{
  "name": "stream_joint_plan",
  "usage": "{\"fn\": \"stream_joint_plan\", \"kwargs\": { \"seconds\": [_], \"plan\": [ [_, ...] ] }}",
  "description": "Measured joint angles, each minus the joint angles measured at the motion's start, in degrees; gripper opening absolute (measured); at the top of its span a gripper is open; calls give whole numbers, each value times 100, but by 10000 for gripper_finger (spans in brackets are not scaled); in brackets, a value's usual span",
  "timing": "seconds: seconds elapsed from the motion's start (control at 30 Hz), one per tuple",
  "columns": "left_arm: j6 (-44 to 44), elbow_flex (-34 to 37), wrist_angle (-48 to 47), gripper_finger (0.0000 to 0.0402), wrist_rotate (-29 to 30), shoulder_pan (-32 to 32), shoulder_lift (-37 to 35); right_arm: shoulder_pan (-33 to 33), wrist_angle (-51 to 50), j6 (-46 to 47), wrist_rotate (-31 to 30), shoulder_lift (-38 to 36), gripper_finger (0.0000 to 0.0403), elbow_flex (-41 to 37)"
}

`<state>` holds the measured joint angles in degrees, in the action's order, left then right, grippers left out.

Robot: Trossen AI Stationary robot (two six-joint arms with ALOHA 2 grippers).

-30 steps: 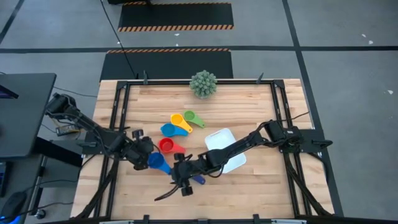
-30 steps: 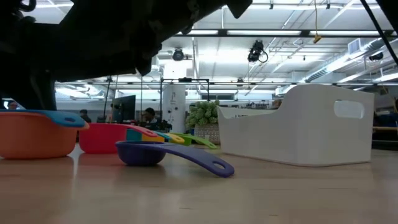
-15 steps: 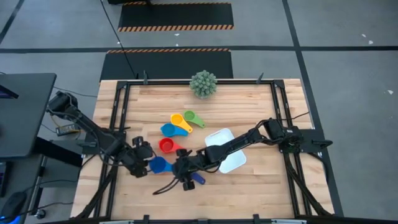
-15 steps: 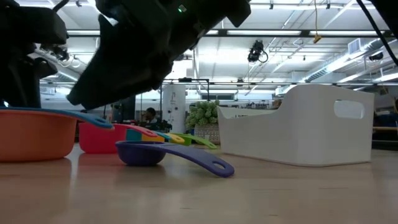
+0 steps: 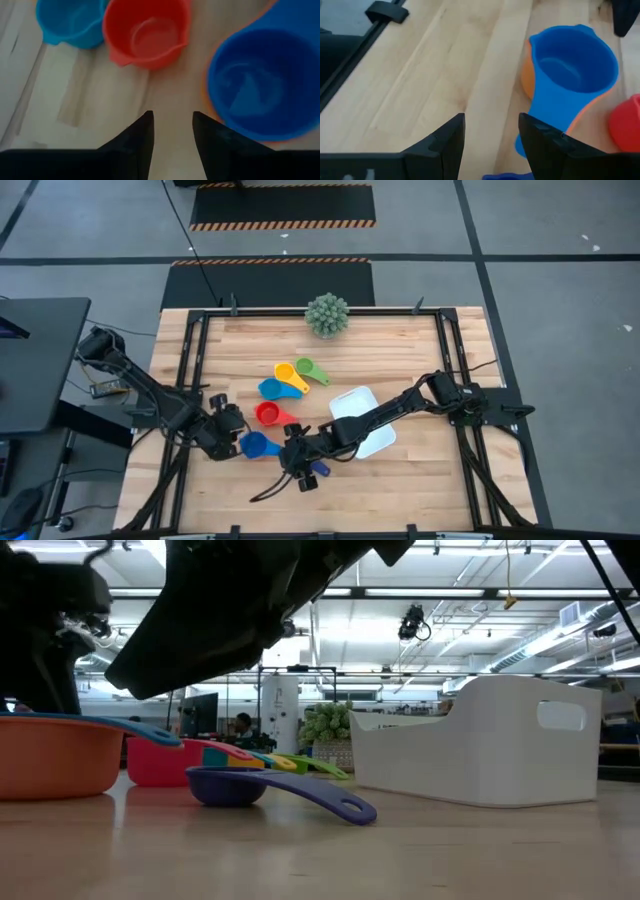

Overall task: Nest measuring cups in basket
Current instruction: Stack the blue measuring cup on top of the orange measuring cup, then stack the red measuring cup on top of the blue measuring cup

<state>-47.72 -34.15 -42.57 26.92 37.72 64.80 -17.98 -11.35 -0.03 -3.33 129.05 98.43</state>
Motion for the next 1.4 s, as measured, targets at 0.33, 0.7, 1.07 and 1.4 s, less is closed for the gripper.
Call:
{"fn": "stream_joint_plan", "kwargs": {
  "seconds": [0.33,0.7,1.07,1.4],
  "plan": [
    [-202,127,472,142,-614,25,135,48,-72,131,-20,0,193,0],
    [-120,-90,438,142,-141,466,135,156,-610,112,-312,-94,193,2],
    [229,-139,409,142,102,496,135,287,-875,-342,-649,-227,203,2],
    [801,-255,1431,142,-216,419,328,359,-1843,-186,-1074,-570,204,4]
  ]
}}
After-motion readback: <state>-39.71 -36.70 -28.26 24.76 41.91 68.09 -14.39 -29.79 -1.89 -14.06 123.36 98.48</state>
